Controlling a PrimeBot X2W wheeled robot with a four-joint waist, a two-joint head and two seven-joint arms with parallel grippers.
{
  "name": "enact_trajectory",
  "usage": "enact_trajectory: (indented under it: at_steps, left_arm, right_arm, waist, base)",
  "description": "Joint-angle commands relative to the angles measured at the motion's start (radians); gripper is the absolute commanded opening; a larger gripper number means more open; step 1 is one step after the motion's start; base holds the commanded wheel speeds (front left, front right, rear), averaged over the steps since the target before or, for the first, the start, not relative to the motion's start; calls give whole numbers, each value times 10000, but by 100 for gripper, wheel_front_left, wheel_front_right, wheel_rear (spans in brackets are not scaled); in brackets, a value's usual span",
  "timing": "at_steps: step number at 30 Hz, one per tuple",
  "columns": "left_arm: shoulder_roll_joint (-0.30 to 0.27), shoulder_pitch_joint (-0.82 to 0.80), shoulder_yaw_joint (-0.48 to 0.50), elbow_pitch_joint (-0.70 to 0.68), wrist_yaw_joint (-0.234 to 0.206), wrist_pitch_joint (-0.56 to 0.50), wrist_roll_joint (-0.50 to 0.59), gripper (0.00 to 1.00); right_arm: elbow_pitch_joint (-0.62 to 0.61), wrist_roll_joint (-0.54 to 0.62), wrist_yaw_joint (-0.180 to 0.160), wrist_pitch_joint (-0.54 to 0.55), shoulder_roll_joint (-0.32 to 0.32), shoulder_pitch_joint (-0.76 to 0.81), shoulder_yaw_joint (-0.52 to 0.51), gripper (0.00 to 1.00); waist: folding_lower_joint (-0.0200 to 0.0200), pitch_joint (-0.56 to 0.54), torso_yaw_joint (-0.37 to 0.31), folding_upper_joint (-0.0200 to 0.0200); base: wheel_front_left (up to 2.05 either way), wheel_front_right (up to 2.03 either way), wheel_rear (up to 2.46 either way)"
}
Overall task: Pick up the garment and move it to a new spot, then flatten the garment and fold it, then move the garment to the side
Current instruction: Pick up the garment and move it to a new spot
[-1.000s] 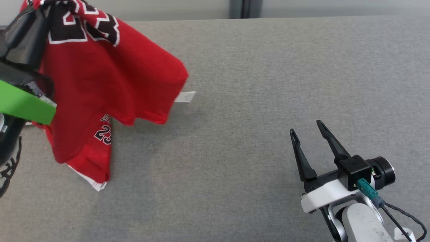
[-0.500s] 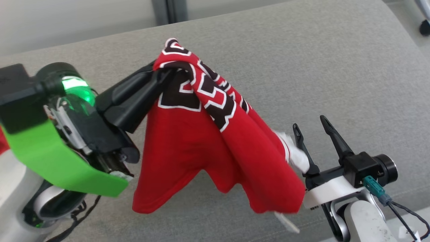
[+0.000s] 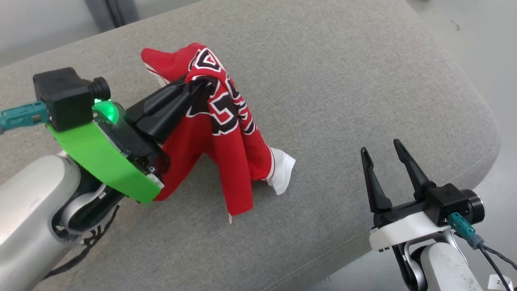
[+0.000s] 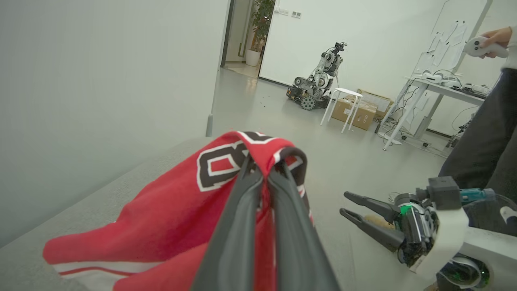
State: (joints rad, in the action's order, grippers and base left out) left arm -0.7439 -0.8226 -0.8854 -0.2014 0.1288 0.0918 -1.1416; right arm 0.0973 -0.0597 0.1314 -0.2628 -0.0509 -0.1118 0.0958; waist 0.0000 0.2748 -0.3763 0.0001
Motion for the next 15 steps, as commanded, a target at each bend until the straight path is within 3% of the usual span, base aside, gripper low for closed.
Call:
enact_trajectory:
  at_steps: [1, 6, 7, 8, 10, 15]
  left_arm:
    - [-169, -200, -101, 450, 31, 231, 40, 0]
    - [189, -401, -486, 2640, 32, 1247, -126, 0]
    - [307, -400, -514, 3025, 32, 1377, -158, 7]
    - [445, -377, -536, 3499, 32, 1494, -172, 31]
    - [721, -256, -657, 4257, 32, 1621, -104, 96]
    - [1381, 100, -233, 5377, 33, 1746, 238, 100]
  right_arm:
    - [-55, -75, -14, -32, 8, 14, 2, 100]
    - [-37, -95, -14, -33, 2, -189, 137, 100]
    - [-39, -89, -14, -33, 2, -207, 162, 100]
    - [-28, -56, -14, -32, 5, -221, 196, 100]
    - [-3, -22, -14, -32, 0, -286, 202, 100]
    - [18, 39, -14, -32, 0, -225, 105, 100]
  waist:
    - [0, 287, -236, -1]
    - [0, 345, -105, -1]
    - [0, 343, -74, -1]
    - [0, 342, -37, -1]
    - [0, 352, 35, -1]
    - [0, 297, 274, -1]
  base:
    - [0, 0, 0]
    - [0, 0, 0]
    - [0, 0, 0]
    - [0, 0, 0]
    - [0, 0, 0]
    - [0, 0, 0]
